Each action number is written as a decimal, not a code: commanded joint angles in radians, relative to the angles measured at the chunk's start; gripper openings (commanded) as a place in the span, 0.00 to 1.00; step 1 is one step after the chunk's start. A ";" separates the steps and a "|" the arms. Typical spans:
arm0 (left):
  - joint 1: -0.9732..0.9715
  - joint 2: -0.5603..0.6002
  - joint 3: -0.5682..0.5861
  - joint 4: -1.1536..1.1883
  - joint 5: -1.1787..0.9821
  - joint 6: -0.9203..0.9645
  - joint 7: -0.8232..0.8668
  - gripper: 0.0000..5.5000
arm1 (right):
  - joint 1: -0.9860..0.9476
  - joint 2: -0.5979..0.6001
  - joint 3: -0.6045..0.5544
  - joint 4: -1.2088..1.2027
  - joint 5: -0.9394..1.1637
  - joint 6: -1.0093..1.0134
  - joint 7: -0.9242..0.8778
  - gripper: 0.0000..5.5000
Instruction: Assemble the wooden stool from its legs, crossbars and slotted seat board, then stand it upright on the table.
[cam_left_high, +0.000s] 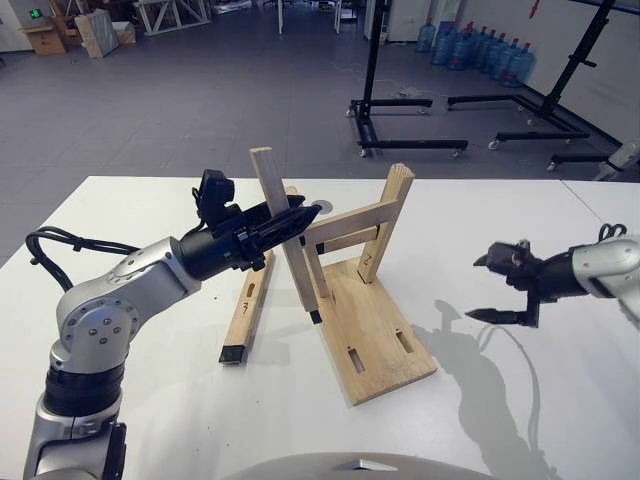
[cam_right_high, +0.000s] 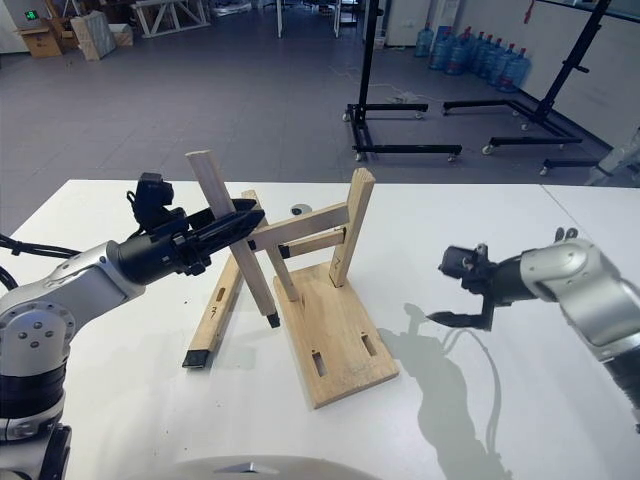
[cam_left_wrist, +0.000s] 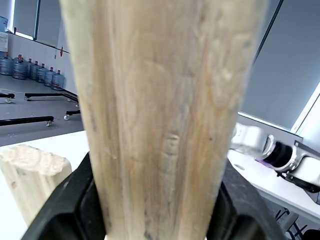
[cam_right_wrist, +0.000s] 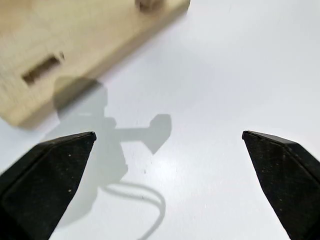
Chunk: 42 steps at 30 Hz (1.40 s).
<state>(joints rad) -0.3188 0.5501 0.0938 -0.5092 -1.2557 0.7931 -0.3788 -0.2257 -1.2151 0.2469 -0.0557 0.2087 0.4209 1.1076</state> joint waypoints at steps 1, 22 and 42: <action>0.010 -0.016 0.013 -0.015 -0.003 -0.006 0.004 0.38 | 0.048 0.121 0.093 0.036 -0.072 -0.052 0.006 0.98; 0.001 0.058 0.045 0.031 -0.017 0.033 -0.192 0.38 | 0.091 0.297 0.075 -0.043 -0.146 0.036 -0.069 0.98; 0.103 -0.110 -0.147 0.049 0.364 -0.175 -0.335 0.38 | 0.040 0.399 0.011 -0.020 -0.103 0.078 -0.077 0.98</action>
<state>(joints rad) -0.2218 0.4520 -0.0737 -0.4199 -0.8540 0.5938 -0.7327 -0.1673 -0.8163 0.2500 -0.0705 0.1130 0.4946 1.0233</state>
